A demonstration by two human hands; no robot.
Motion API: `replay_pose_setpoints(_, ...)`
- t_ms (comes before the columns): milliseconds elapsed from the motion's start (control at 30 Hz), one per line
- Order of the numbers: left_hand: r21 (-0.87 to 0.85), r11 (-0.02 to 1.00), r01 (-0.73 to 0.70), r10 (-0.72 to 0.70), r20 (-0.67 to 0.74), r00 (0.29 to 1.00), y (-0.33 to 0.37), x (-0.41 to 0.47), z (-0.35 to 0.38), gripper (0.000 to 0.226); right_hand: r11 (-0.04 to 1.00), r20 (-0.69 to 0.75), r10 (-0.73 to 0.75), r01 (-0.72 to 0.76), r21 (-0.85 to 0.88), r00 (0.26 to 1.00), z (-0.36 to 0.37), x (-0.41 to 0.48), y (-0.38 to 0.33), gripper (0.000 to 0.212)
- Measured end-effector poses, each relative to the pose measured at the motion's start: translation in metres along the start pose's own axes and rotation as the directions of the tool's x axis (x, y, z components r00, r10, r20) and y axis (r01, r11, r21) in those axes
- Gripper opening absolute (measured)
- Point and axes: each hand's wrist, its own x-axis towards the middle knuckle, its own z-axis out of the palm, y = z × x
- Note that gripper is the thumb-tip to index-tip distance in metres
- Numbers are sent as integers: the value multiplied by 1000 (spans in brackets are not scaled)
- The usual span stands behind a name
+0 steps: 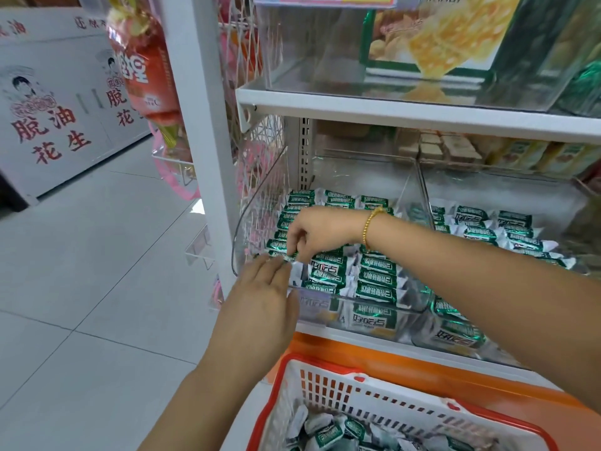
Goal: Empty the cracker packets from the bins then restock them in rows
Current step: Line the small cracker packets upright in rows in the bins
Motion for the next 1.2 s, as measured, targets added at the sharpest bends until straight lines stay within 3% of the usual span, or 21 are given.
replay_pose_setpoints(167,-2,1000,-16,16,165,986,2,4,-2,61,939,-4,3,-4,-344,1000,10,9,-8,17)
replay_pose_setpoints(233,3,1000,-6,5,210,978,0,5,-2,66,882,-25,7,-18,-471,1000,13,9,-11,33)
replay_pose_setpoints(300,16,1000,-4,0,241,970,-1,7,-4,68,862,-65,-51,12,-508,997,15,9,-10,39)
replay_pose_setpoints(467,-28,1000,-3,10,239,971,-1,9,-9,74,843,-37,-190,144,-518,981,10,5,-5,23)
replay_pose_setpoints(633,61,996,-63,49,213,976,1,14,-12,72,770,-54,-339,244,-590,939,12,3,1,14)
replay_pose_setpoints(767,73,995,-61,45,206,977,-1,16,-13,71,848,-36,-273,223,-481,961,18,-1,4,2)
replay_pose_setpoints(900,33,999,29,-35,198,980,0,13,-16,65,937,-123,-278,242,-251,953,17,-13,6,27)
replay_pose_setpoints(1033,25,992,120,-122,140,983,-12,-3,-26,46,914,-26,-377,368,-170,926,33,-20,-1,44)
replay_pose_setpoints(1200,-14,985,172,-168,132,977,-19,-10,-39,45,897,20,-413,410,-166,911,42,-13,-5,43)
